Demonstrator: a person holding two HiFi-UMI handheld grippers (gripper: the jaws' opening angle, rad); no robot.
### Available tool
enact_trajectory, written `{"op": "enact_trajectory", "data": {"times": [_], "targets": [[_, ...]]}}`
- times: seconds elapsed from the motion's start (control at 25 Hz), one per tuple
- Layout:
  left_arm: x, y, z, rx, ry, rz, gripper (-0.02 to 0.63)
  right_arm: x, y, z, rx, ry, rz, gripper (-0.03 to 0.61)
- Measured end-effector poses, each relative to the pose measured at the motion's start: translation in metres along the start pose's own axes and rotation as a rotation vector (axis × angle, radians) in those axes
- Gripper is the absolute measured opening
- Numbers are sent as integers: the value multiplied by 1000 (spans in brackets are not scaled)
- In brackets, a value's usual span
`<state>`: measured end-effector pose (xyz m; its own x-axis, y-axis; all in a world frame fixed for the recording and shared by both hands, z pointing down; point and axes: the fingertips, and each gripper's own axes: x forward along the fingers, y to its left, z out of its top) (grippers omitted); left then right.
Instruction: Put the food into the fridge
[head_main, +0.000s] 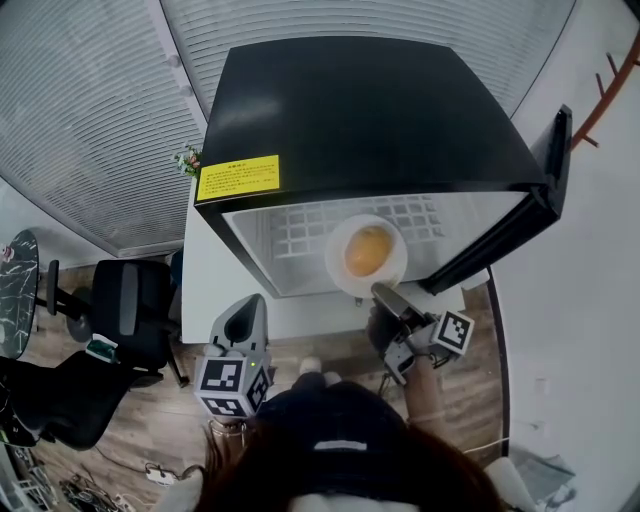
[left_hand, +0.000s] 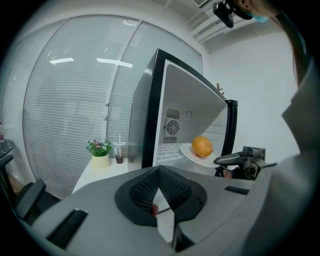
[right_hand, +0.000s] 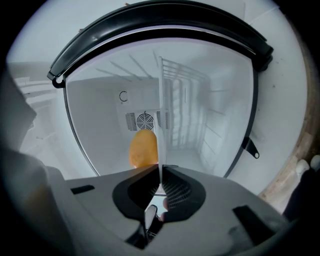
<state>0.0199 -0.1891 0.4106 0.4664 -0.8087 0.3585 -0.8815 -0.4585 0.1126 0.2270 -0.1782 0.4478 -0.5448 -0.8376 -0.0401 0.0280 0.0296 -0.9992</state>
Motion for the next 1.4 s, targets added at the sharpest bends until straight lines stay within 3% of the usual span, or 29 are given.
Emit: {"op": "enact_trajectory", "data": {"times": [0.4, 1.4], "targets": [[5, 9, 0, -10, 3, 7, 0, 14, 1, 13, -11, -37, -37, 11], [10, 18, -7, -36, 9, 17, 0, 46, 9, 42, 83, -140, -76, 26]]}}
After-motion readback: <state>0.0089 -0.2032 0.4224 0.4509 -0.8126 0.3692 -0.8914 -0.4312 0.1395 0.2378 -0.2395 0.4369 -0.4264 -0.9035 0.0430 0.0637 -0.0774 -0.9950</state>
